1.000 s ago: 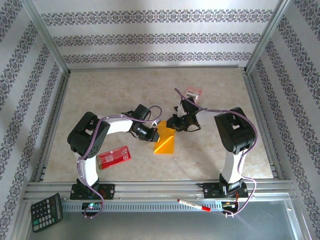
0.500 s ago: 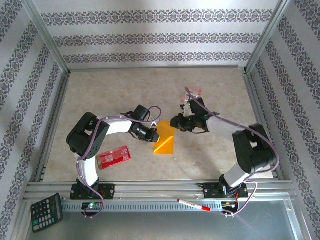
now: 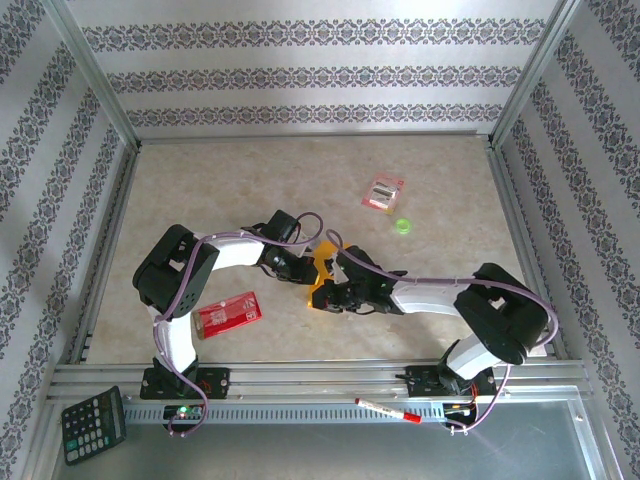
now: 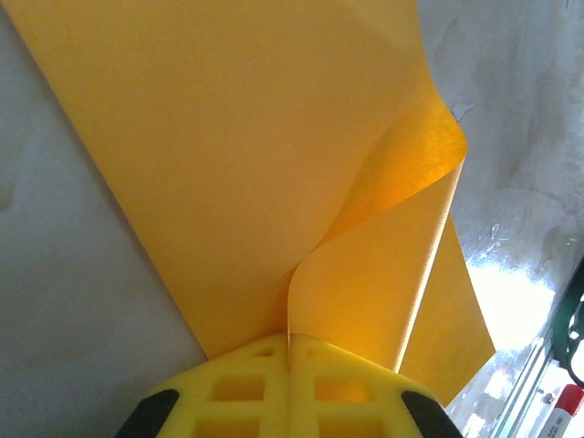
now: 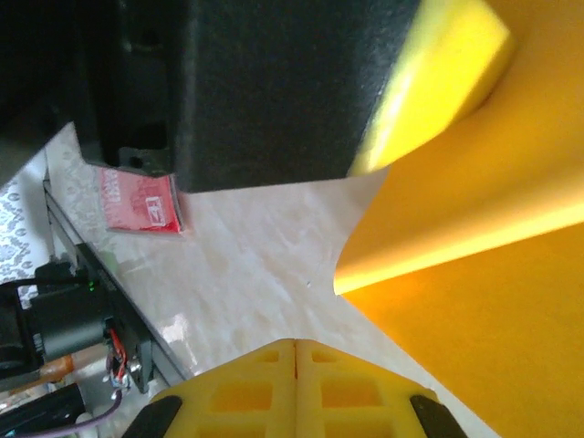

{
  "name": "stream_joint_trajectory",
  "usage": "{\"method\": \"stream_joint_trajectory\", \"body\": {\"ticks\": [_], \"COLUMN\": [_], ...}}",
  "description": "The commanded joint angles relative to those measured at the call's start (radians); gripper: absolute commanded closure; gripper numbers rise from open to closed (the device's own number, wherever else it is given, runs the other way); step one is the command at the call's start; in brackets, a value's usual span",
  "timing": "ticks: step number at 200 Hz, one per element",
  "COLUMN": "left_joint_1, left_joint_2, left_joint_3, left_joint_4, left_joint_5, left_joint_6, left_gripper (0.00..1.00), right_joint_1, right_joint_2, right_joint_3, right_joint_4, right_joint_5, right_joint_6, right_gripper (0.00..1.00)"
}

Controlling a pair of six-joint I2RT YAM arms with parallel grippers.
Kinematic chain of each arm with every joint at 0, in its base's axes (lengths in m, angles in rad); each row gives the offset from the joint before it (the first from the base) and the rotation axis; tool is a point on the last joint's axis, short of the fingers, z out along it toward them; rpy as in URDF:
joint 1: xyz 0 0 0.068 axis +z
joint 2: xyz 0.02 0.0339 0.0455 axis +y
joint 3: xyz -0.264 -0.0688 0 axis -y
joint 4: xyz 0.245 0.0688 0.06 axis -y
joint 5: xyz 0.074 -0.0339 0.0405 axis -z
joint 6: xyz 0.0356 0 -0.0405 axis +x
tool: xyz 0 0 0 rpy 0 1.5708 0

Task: Fold a paper plane with a square sheet of paper (pick it up from the middle)
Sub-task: Fold the triangle a second time at the center of the table.

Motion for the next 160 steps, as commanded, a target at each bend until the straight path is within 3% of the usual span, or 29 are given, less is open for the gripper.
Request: {"method": "stream_joint_trajectory", "body": {"ticks": [1, 160], "left_joint_1": [0.001, 0.002], "left_joint_2": [0.014, 0.013], "left_joint_3": [-0.029, -0.031], "left_joint_4": [-0.096, -0.095], "left_joint_5": [-0.098, -0.09], "left_joint_6": [0.02, 0.026], "left_gripper": [1.0, 1.0], "right_joint_1": [0.016, 0.017], "right_joint_2": [0.039, 0.127], "right_joint_3": [0.024, 0.045], "right_joint_4": [0.077, 0.136], "right_joint_5": [0.07, 0.087], "right_joint_6": [0.026, 0.02], "right_gripper": [0.97, 0.98]}}
